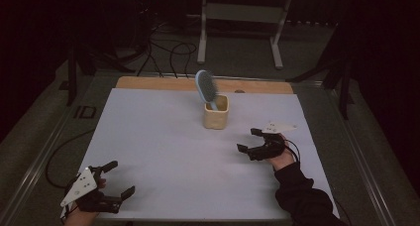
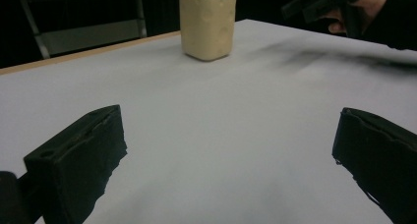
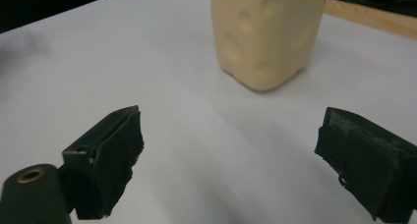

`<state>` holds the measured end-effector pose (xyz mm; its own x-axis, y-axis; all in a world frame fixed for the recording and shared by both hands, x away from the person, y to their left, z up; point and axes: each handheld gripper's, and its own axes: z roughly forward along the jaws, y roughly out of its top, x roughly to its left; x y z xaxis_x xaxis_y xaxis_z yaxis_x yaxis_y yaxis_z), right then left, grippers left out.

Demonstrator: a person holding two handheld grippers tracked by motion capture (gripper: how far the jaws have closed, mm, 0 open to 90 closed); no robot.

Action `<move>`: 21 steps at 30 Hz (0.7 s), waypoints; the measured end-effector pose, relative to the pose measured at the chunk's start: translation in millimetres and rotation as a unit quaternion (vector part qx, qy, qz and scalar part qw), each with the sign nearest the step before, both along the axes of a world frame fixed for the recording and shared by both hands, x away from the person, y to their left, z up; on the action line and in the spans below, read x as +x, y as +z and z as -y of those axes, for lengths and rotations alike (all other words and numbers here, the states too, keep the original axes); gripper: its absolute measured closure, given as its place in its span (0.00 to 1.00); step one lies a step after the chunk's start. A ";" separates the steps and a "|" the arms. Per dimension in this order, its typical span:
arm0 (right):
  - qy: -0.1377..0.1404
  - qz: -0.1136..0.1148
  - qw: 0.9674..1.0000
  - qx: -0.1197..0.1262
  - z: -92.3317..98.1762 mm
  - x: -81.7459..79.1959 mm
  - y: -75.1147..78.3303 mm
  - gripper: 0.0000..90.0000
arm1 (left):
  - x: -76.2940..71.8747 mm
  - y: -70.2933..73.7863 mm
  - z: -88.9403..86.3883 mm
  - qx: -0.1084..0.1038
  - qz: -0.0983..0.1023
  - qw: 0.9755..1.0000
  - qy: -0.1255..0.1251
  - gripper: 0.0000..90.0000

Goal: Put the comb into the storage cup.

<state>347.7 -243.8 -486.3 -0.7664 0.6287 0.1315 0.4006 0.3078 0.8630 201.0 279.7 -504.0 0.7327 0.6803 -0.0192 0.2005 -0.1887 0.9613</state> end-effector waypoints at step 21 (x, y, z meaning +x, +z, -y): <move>-0.056 -0.005 0.998 -0.020 47.9 -45.9 -28.7 0.11 | 0.8 0.2 1.5 0.001 0.000 1.000 -0.003 0.00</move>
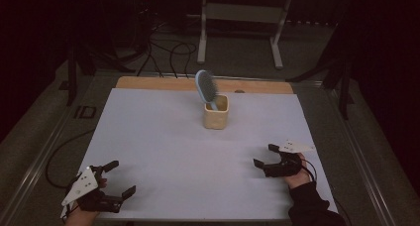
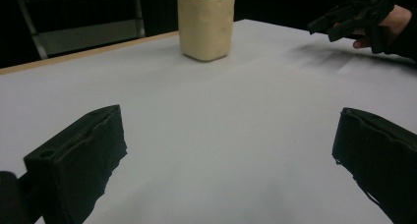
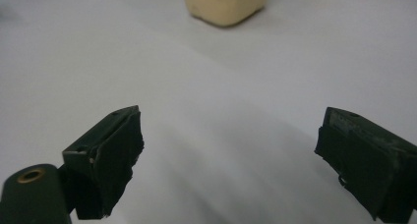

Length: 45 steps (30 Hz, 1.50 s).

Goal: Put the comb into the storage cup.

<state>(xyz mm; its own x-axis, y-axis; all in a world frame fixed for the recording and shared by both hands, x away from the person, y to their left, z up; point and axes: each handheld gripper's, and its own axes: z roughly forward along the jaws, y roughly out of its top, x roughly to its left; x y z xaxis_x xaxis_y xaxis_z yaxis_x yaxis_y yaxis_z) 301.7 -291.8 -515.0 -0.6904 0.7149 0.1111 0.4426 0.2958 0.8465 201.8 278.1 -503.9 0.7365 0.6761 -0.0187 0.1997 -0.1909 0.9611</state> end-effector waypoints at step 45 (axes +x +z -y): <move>-0.018 0.001 1.000 -0.021 9.3 -49.3 -6.2 0.11 | -0.1 0.0 0.8 -0.002 0.000 1.000 -0.002 0.00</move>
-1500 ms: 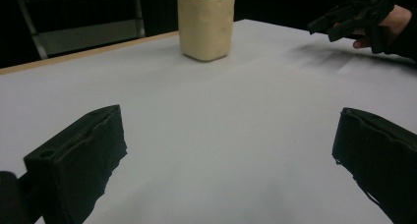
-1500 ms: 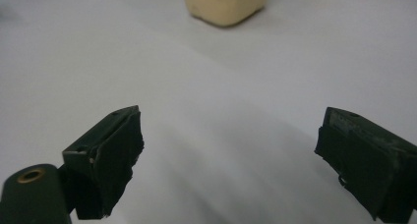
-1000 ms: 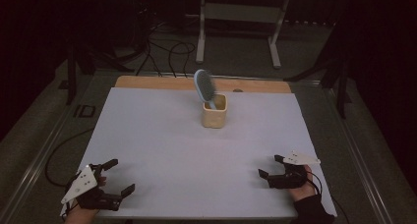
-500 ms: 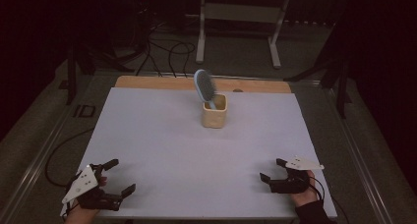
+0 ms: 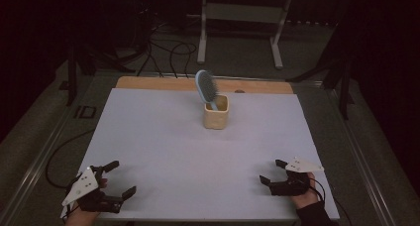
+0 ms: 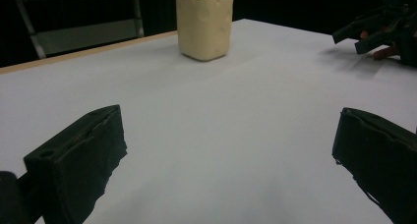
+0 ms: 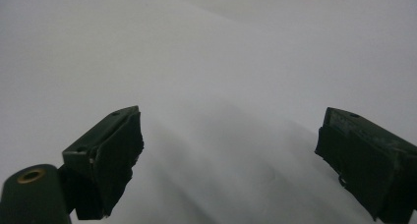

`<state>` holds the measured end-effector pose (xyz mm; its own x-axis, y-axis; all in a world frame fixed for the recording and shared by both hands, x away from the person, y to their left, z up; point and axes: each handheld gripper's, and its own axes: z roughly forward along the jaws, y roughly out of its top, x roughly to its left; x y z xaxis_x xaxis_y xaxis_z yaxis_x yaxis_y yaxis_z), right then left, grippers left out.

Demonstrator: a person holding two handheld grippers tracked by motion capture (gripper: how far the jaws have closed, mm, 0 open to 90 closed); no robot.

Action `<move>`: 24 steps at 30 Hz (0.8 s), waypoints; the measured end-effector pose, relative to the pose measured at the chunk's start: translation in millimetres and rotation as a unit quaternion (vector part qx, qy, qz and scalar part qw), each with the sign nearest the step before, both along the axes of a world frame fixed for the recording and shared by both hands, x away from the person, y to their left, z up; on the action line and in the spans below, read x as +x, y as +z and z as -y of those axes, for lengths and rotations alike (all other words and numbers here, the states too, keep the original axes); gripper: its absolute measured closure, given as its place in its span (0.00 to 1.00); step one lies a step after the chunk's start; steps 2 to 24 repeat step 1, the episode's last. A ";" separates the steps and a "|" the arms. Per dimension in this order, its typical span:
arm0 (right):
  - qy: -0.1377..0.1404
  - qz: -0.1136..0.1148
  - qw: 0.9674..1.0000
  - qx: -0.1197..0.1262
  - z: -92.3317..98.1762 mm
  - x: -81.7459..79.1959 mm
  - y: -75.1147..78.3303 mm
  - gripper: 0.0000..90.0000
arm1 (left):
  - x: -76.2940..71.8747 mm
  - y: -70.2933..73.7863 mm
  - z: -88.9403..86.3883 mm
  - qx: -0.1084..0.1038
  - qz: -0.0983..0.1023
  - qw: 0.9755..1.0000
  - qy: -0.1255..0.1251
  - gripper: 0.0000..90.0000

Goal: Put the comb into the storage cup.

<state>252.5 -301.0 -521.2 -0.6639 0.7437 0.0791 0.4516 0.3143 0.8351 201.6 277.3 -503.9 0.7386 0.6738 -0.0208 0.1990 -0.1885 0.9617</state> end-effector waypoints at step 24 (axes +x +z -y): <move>0.000 0.004 1.000 -0.004 -0.6 -0.4 0.7 0.11 | 0.1 -0.1 0.0 0.000 0.000 1.000 0.000 0.00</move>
